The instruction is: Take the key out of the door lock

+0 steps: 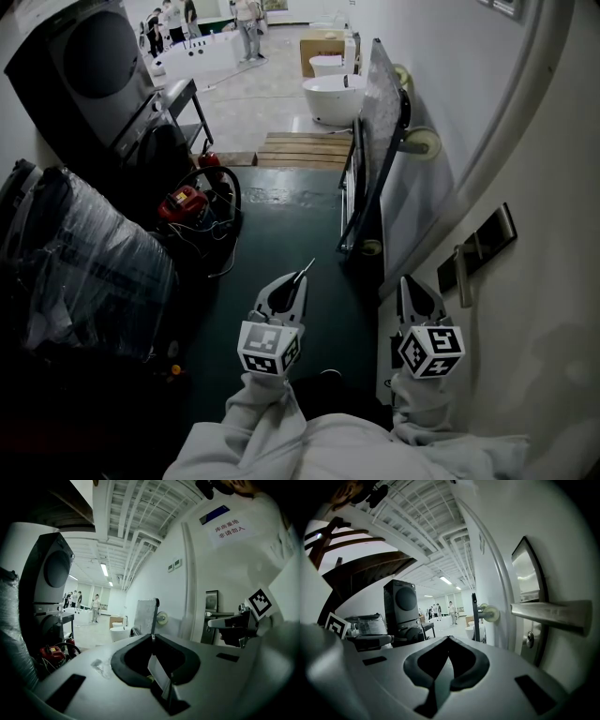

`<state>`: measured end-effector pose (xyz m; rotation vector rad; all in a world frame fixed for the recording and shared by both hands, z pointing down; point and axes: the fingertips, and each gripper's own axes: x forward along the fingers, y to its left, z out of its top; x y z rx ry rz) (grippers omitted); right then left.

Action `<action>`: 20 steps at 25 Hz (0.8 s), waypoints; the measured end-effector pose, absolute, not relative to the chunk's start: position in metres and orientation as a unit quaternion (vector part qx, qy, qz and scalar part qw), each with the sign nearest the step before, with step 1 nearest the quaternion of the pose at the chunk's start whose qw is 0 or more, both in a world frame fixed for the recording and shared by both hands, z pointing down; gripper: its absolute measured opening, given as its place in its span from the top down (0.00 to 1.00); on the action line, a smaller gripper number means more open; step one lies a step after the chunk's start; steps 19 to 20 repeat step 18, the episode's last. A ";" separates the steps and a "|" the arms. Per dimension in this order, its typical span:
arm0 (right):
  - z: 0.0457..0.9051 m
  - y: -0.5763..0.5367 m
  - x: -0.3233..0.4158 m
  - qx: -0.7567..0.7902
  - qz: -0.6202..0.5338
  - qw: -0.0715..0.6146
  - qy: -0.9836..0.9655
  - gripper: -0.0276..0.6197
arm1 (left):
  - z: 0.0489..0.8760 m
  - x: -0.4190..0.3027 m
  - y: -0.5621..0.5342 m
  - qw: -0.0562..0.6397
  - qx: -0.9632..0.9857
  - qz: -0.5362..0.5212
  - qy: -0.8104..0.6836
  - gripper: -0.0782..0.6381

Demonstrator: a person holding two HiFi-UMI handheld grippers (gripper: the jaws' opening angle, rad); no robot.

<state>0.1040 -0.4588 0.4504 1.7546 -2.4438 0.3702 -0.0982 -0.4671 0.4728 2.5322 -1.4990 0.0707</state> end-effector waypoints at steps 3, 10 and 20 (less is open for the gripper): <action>0.452 -0.460 0.105 0.580 0.123 0.058 -0.803 0.88 | 0.474 -0.096 -0.470 0.100 0.857 0.024 -0.504 0.85; 0.455 -0.459 0.111 0.588 0.121 0.065 -0.797 0.88 | 0.478 -0.089 -0.473 0.107 0.862 0.027 -0.495 0.85; 0.455 -0.459 0.110 0.588 0.118 0.070 -0.797 0.88 | 0.480 -0.087 -0.476 0.115 0.863 0.029 -0.491 0.85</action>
